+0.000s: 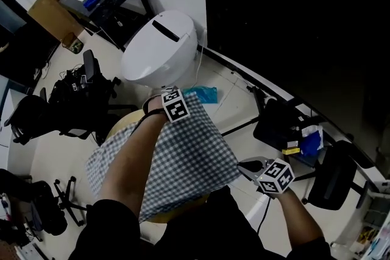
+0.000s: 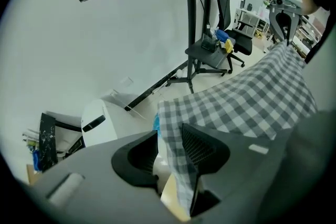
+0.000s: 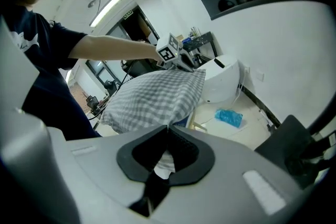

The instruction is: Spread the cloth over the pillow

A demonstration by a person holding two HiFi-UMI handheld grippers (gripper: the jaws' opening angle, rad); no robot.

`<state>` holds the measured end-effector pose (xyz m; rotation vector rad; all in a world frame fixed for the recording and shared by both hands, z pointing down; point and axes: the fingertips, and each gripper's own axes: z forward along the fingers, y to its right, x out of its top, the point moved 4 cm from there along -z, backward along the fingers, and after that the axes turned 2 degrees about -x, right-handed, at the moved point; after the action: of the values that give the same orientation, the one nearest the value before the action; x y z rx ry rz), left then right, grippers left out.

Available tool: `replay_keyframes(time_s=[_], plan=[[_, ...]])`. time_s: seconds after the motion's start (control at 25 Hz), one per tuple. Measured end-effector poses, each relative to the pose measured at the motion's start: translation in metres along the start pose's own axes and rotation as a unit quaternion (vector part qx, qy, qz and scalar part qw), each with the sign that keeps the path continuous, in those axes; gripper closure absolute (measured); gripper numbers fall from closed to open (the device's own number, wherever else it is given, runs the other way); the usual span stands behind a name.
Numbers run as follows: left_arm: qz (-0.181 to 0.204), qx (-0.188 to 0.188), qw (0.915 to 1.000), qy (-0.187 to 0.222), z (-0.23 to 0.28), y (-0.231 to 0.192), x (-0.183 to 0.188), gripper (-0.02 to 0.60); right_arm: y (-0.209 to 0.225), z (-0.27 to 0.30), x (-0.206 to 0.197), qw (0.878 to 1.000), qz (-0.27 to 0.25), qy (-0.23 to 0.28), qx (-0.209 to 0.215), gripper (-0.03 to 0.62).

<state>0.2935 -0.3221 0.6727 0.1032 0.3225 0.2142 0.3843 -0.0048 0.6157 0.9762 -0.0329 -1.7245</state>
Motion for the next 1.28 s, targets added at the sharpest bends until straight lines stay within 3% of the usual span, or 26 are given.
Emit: replay_keyframes(time_s=[0.2, 0.4, 0.6, 0.8, 1.0, 1.28], plan=[[0.005, 0.011, 0.9999, -0.007, -0.001, -0.001, -0.001, 0.445, 0.014, 0.023, -0.018, 0.999, 0.012, -0.043, -0.016, 0.543], [0.006, 0.031, 0.9995, 0.009, -0.020, -0.008, 0.003, 0.445, 0.016, 0.012, -0.002, 0.999, -0.019, -0.028, -0.039, 0.476], [-0.017, 0.057, 0.9966, 0.057, -0.071, -0.011, 0.010, 0.444, 0.002, -0.017, 0.056, 0.994, -0.082, 0.024, -0.067, 0.465], [-0.023, 0.105, 0.9896, 0.095, -0.140, 0.004, -0.004, 0.444, -0.024, -0.027, 0.141, 0.980, -0.167, 0.089, -0.061, 0.465], [-0.055, 0.148, 0.9807, 0.116, -0.207, 0.036, -0.056, 0.443, -0.073, -0.008, 0.209, 0.961, -0.242, 0.127, -0.038, 0.465], [-0.165, 0.208, 0.9576, 0.112, -0.291, 0.091, -0.184, 0.443, -0.152, 0.047, 0.266, 0.938, -0.324, 0.123, 0.027, 0.465]])
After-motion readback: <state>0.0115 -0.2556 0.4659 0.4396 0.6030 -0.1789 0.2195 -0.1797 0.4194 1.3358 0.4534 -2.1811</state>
